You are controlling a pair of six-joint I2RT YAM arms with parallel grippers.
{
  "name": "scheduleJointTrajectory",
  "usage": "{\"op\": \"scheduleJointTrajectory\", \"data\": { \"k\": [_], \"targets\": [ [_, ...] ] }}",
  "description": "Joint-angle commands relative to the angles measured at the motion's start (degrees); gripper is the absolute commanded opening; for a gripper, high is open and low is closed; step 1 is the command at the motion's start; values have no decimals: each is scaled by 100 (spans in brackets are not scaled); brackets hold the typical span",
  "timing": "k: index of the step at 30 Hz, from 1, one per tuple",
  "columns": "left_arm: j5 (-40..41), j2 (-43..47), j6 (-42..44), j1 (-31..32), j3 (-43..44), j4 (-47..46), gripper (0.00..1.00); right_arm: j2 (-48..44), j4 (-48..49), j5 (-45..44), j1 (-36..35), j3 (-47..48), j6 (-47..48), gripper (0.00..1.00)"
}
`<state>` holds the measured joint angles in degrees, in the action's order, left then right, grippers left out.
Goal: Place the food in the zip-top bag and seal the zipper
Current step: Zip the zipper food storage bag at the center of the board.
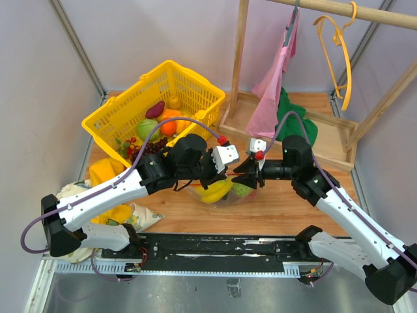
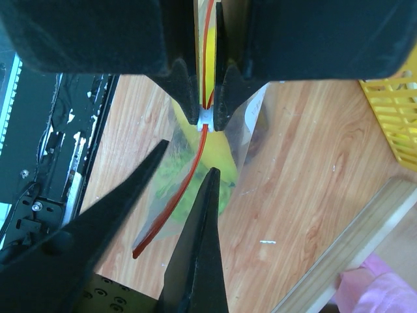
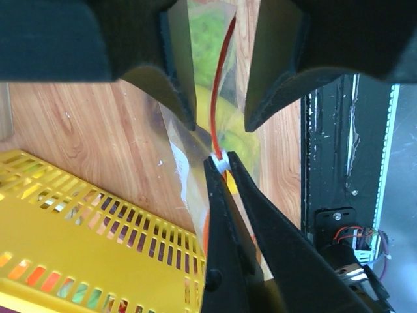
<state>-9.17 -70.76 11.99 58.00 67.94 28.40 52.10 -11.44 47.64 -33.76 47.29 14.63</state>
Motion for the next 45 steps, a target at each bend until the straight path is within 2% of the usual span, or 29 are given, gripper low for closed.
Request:
{"op": "scheduleJointTrajectory", "data": {
  "k": [1, 4, 6, 7, 16, 24, 45],
  "targets": [
    [-98, 27, 51, 22, 218, -257, 0, -19, 101, -250, -105, 90, 116, 32],
    [-98, 51, 33, 26, 198, -264, 0, -88, 107, -388, -112, 35, 139, 18],
    [-77, 74, 9, 26, 179, -264, 0, -147, 76, -539, -105, 18, 162, 3],
    [-47, 84, -2, 25, 162, -265, 0, -186, 50, -691, -106, 5, 156, 1],
    [222, 221, -134, 20, -5, -182, 0, -805, 13, -2493, -110, -185, 13, 1],
    [386, 317, -205, 20, -112, -83, 0, -1078, -186, -3711, -99, -237, -104, 1],
    [776, 431, -245, 19, -323, 16, 0, -1475, -332, -5626, -21, -404, -285, 1]
  ]
}}
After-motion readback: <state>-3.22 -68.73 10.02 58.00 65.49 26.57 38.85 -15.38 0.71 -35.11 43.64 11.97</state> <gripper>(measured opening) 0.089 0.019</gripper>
